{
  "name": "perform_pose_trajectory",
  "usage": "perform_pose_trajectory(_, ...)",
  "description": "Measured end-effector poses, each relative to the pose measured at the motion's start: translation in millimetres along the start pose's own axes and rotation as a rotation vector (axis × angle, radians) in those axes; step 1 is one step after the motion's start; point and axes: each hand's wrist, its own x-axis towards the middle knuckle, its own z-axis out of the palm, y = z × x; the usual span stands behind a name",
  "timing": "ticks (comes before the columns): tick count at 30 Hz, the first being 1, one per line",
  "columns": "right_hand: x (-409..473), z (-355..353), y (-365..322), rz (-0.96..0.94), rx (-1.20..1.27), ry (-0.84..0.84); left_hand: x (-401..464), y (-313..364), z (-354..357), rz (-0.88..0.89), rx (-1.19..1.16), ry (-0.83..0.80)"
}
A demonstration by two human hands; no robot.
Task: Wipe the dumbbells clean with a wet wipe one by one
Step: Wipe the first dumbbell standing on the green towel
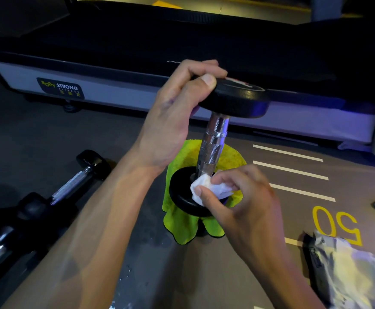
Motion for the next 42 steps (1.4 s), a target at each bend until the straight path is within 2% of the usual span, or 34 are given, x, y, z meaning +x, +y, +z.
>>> perform_pose_trajectory(2,3.6,-3.0,-0.8,0.037,0.047,-0.06,-0.4,-0.2,0.3,0.003,0.001,-0.012)
perform_pose_trajectory(5,12.9,-3.3,-8.7,-0.042,0.061,-0.078,-1.3,-1.0,0.1,0.0,0.01,-0.001)
perform_pose_trajectory(7,19.5,-3.0,-15.9,-0.14,0.086,-0.002,-1.3,-0.9,-0.8,-0.009,0.027,0.017)
perform_pose_trajectory(11,21.5,0.5,-14.3,-0.221,0.097,0.198,-0.4,-0.8,-1.3,-0.014,0.061,0.029)
perform_pose_trajectory(16,8.0,11.2,3.8,-0.273,0.048,0.098,0.0,-0.3,0.3,-0.012,0.045,0.016)
perform_pose_trajectory(21,32.1,-4.7,-9.8,-0.32,0.068,0.183,0.5,-1.5,0.8,-0.022,0.047,0.028)
perform_pose_trajectory(28,9.6,6.6,3.8,-0.391,0.006,0.097,-0.2,-2.1,1.0,-0.026,0.056,0.031)
perform_pose_trajectory(33,35.0,-6.2,-6.5,-0.445,-0.031,0.225,1.2,-2.4,0.2,-0.023,0.063,0.036)
perform_pose_trajectory(37,19.7,3.1,0.9,-0.406,-0.037,0.17,1.5,-2.3,1.3,-0.029,0.073,0.049)
perform_pose_trajectory(42,30.8,-5.3,-6.3,-0.485,-0.069,0.18,1.6,-3.0,2.8,-0.027,0.071,0.051)
